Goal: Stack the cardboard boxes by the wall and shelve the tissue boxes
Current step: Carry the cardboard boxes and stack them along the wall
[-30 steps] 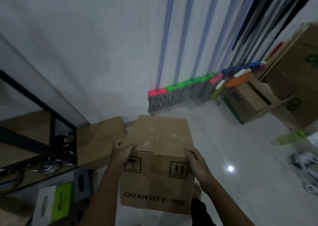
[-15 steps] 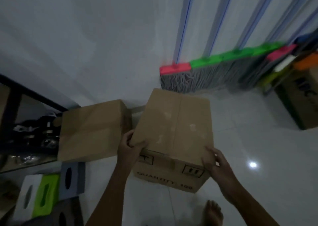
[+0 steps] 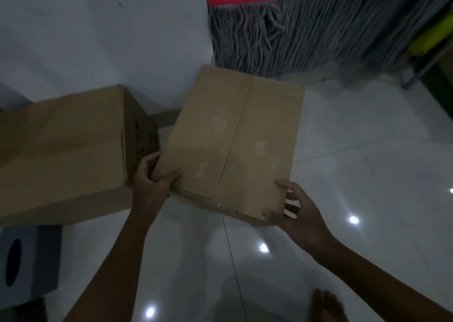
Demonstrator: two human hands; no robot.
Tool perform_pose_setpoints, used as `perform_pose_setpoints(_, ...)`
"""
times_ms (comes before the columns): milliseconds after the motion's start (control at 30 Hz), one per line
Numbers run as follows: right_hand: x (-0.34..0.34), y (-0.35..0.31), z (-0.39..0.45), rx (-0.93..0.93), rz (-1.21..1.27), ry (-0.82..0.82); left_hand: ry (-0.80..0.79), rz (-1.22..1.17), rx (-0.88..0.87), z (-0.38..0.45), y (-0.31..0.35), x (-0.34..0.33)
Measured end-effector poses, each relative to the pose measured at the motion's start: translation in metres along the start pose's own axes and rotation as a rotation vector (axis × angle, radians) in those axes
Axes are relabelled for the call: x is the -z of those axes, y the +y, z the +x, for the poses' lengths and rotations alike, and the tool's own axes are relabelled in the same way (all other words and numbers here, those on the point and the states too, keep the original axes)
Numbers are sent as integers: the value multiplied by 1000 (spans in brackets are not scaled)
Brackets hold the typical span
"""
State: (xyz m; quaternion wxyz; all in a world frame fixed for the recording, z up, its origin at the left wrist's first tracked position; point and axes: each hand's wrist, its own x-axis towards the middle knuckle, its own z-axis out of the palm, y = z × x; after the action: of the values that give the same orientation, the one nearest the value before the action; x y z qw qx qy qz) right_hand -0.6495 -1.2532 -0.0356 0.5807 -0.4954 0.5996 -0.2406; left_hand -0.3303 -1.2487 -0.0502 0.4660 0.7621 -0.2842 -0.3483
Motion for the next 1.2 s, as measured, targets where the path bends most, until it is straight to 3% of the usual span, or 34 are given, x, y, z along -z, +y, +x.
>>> perform_pose_setpoints(100,10,19,19,149,-174,-32,9,-14,-65,9,-21,-7)
perform_pose_setpoints(233,30,12,60,638,-646,107,-6,14,-128,17,-29,-11)
perform_pose_setpoints(300,33,-5,88,920,-861,216,-7,141,-203,12,-30,-10)
perform_pose_setpoints(367,33,-18,118,1107,-1045,180,33,413,-361,10,-23,-6)
perform_pose_setpoints(467,29,-19,141,1115,-1092,-87,45,854,-649,3,11,-13)
perform_pose_setpoints(533,29,-17,146,1087,-1051,-122,-32,902,-708,-10,40,-35)
perform_pose_setpoints(667,31,-21,146,987,-1089,-152,-328,832,-636,-66,49,-119)
perform_pose_setpoints(733,30,-20,143,946,-1102,-144,-400,854,-577,-89,31,-155)
perform_pose_setpoints(800,29,-22,140,905,-1094,-139,-389,1026,-491,-98,11,-171)
perform_pose_setpoints(900,23,-34,133,817,-1080,-149,-336,1049,-510,-106,6,-165)
perform_pose_setpoints(1033,13,-50,134,861,-1208,-75,-516,1122,-556,-95,2,-140)
perform_pose_setpoints(1133,4,-62,143,856,-1165,-62,-665,1202,-692,-89,0,-108)
perform_pose_setpoints(1200,-3,-66,150,831,-1168,-74,-786,1154,-669,-82,7,-83)
